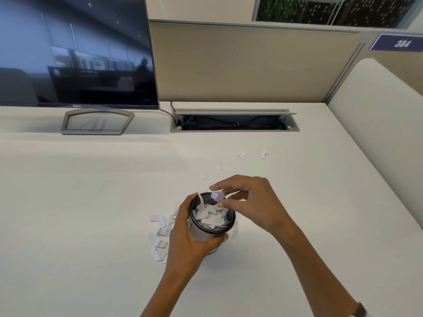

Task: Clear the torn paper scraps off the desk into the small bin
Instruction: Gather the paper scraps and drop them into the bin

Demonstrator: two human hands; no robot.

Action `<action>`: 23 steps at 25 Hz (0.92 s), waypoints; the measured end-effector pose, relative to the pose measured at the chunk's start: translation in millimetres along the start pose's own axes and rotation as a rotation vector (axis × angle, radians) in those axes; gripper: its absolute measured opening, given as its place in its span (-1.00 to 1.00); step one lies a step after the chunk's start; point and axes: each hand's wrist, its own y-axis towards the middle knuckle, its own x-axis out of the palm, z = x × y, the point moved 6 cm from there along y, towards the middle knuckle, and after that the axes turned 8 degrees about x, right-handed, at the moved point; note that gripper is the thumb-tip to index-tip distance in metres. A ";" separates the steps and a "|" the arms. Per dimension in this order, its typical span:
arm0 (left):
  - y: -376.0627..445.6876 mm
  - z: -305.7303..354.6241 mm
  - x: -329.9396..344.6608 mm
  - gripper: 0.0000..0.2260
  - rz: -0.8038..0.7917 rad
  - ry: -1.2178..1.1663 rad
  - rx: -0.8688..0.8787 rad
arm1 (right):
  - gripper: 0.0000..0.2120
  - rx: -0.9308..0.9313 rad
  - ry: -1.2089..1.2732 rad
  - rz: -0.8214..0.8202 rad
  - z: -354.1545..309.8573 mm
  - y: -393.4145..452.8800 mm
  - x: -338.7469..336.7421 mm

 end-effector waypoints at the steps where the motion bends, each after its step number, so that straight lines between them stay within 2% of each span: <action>1: -0.3 -0.7 0.4 -0.19 0.000 -0.005 0.001 | -0.72 -0.038 -0.086 0.017 -4.8 -3.1 0.3; 3: -0.6 -1.8 -0.4 -0.19 0.009 -0.011 0.000 | -0.75 -0.129 -0.249 0.086 -10.4 -11.0 -0.8; 5: 0.0 -1.9 -2.7 -0.20 0.014 -0.019 -0.002 | -0.76 -0.238 -0.374 0.077 -13.7 -21.3 7.1; 8: 1.0 -1.7 -4.8 -0.23 -0.005 -0.030 -0.008 | -0.43 -0.307 -0.634 -0.099 -4.3 -31.2 39.5; 11: 0.2 1.1 -1.2 -0.29 -0.049 -0.012 0.006 | -0.25 -0.305 -0.860 -0.175 11.7 -30.3 56.5; 13: -0.4 1.5 0.4 -0.32 -0.051 0.004 0.003 | -0.18 -0.294 -0.882 -0.217 16.8 -27.0 62.4; 15: -0.3 -0.6 1.6 -0.30 -0.047 0.004 -0.024 | -0.24 -0.276 -0.682 -0.259 14.5 -23.8 61.0; 17: 0.7 -3.2 0.9 -0.24 -0.030 -0.006 -0.036 | -0.46 -0.260 -0.290 -0.171 12.3 -15.5 40.2; 19: 2.1 -3.2 -1.5 -0.20 -0.004 -0.009 -0.016 | -0.68 -0.239 -0.053 0.072 25.4 3.0 1.2; 21: 3.0 -5.3 -4.9 -0.19 0.022 0.007 -0.008 | -0.77 -0.091 -0.074 0.296 60.9 27.2 -34.4; 23: 4.0 -8.9 -10.6 -0.20 0.055 0.000 -0.004 | -0.64 0.189 -0.171 0.403 111.5 49.3 -56.4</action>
